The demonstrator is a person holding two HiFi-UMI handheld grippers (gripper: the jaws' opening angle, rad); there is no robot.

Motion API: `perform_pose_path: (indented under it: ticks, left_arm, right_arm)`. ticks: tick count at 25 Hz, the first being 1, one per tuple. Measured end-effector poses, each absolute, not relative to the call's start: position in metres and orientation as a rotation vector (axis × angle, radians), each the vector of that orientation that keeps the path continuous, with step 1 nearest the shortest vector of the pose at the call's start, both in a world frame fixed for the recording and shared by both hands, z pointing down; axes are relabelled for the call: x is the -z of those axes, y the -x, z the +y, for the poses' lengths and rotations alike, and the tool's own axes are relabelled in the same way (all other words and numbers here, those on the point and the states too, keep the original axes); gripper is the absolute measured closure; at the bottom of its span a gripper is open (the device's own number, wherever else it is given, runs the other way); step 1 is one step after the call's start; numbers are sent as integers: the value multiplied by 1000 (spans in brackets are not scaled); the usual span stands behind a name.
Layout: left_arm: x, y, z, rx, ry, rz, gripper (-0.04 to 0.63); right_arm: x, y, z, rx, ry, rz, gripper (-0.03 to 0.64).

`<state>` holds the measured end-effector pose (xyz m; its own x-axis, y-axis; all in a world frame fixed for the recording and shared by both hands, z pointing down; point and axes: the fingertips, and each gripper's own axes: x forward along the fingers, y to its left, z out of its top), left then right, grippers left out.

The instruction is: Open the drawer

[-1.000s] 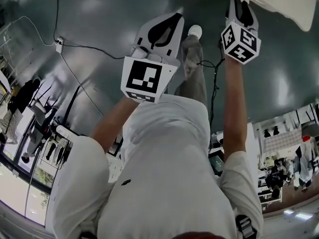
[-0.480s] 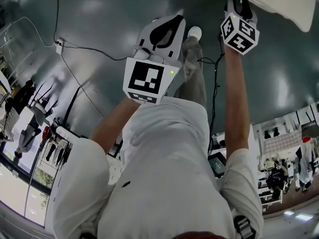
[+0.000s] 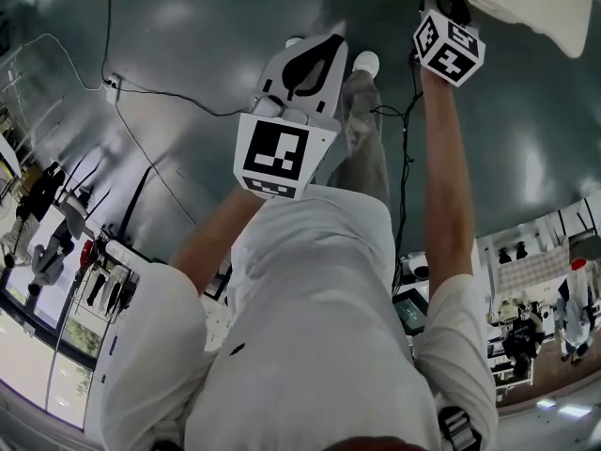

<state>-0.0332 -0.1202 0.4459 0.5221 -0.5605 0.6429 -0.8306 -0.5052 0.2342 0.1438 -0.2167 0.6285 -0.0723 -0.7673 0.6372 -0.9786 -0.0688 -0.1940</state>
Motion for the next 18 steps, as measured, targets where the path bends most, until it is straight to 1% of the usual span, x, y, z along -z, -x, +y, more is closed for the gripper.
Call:
perform_pose_path:
  ticks: [6, 8, 18]
  left_arm:
    - [-448, 34, -120, -688, -2234, -1138, 581]
    - [-449, 36, -118, -691, -2228, -1141, 581]
    - [-448, 28, -113, -685, -2225, -1139, 582]
  right_arm:
    - [-635, -146, -229, -925, -1888, -1866, 425]
    - [-635, -148, -229, -912, -1893, -1845, 472]
    - [-632, -148, -227, -865, -1876, -1866, 480]
